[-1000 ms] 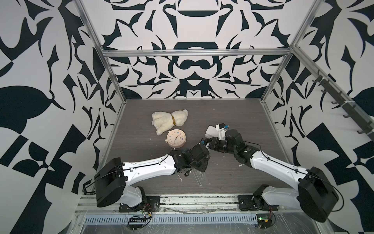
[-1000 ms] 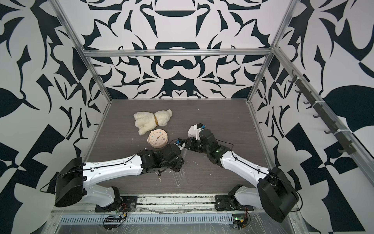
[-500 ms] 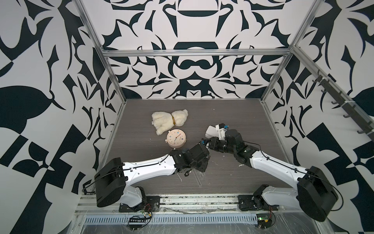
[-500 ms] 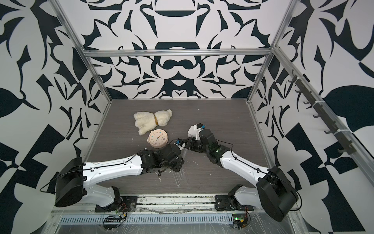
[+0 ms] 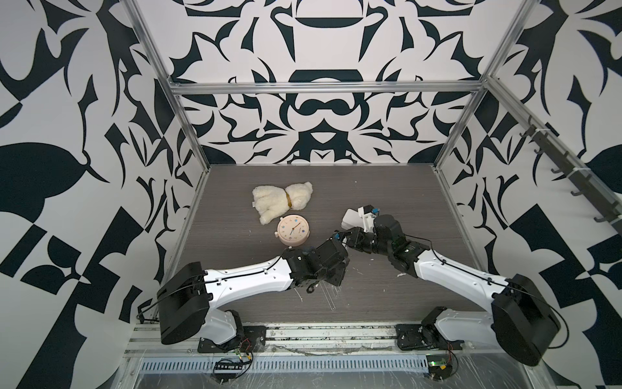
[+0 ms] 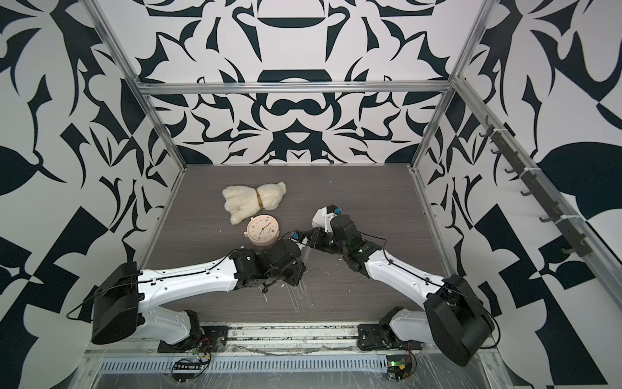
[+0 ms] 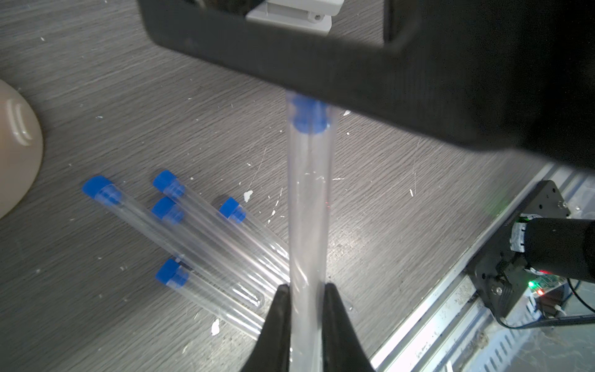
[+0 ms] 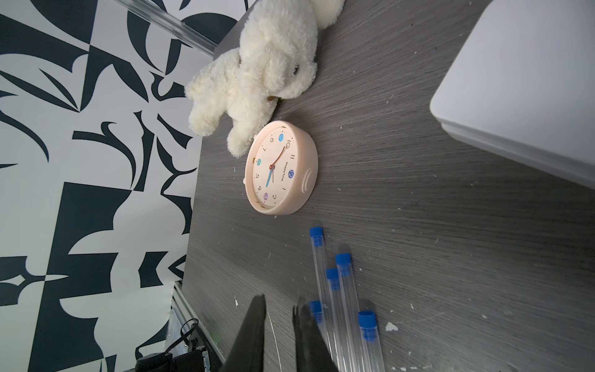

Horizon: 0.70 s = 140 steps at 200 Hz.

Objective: Remove stoppers from test tubes
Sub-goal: Open the stopper on the test tube.

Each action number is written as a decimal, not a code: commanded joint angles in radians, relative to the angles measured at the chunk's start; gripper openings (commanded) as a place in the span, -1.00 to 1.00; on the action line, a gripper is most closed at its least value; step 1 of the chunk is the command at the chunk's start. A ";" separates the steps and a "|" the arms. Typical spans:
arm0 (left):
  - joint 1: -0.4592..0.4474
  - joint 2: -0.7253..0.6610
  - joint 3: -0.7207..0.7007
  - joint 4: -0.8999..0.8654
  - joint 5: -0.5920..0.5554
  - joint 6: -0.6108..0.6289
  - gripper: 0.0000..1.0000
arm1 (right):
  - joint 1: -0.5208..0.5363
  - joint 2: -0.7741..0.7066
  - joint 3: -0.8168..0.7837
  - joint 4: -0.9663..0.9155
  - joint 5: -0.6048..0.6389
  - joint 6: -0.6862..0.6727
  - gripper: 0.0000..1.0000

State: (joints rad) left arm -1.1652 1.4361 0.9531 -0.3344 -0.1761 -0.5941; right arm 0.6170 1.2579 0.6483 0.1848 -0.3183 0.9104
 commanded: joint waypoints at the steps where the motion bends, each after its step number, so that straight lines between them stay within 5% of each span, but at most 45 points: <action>1: -0.002 0.011 -0.009 -0.012 0.000 0.011 -0.76 | 0.007 0.000 0.016 0.046 -0.008 0.000 -0.66; 140: -0.002 0.012 -0.009 -0.011 -0.005 0.011 -0.77 | 0.010 0.017 0.014 0.060 -0.017 0.008 -0.66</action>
State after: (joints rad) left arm -1.1652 1.4364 0.9531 -0.3389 -0.1795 -0.5945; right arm 0.6182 1.2732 0.6483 0.2020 -0.3222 0.9150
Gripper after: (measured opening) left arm 0.175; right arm 0.164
